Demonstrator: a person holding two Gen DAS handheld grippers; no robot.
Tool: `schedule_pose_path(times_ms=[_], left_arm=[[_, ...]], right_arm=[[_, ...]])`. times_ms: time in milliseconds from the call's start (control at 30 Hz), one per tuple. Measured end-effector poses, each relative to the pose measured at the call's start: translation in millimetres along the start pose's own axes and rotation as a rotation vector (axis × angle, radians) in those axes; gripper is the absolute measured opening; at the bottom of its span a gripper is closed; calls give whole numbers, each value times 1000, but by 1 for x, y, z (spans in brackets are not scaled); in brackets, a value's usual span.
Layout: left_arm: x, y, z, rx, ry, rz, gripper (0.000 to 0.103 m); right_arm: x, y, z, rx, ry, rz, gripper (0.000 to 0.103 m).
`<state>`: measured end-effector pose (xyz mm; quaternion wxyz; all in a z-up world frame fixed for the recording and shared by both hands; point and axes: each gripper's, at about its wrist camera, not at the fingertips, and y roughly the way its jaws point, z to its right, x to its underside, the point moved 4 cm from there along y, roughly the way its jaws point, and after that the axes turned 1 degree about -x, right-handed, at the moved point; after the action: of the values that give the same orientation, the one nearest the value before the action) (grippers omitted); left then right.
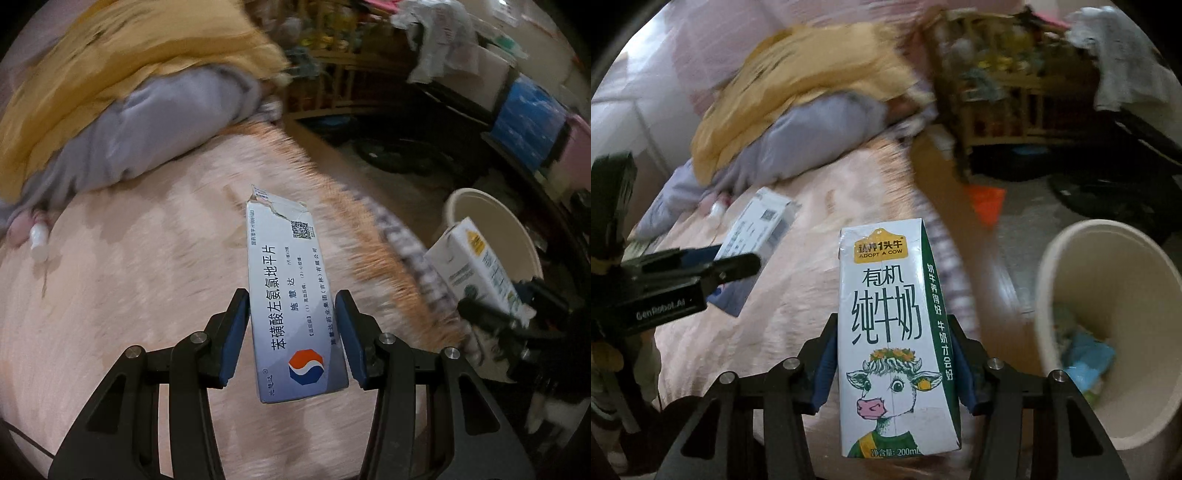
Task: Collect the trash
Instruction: 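Carry the milk carton and medicine box over the white bucket, then open both tools to drop the carton and box into the bucket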
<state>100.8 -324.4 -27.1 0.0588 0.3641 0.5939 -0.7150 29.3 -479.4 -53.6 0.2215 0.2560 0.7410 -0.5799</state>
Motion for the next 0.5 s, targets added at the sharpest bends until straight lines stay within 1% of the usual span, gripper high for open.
schedule_pose_path(times_ms=[133, 333, 400, 433, 500], left_arm=[[-14, 6, 39, 46, 62, 6, 46], [-31, 21, 110, 142, 147, -6, 46], [-35, 28, 133, 177, 161, -22, 46], [-38, 32, 145, 207, 162, -31, 46], [-44, 37, 161, 240, 158, -42, 46]], right_arm=[[-1, -22, 47, 72, 71, 30, 52], [6, -40, 110, 158, 169, 38, 52], [9, -43, 130, 187, 199, 41, 52], [10, -45, 140, 202, 216, 43, 52], [11, -47, 158, 223, 250, 48, 52]])
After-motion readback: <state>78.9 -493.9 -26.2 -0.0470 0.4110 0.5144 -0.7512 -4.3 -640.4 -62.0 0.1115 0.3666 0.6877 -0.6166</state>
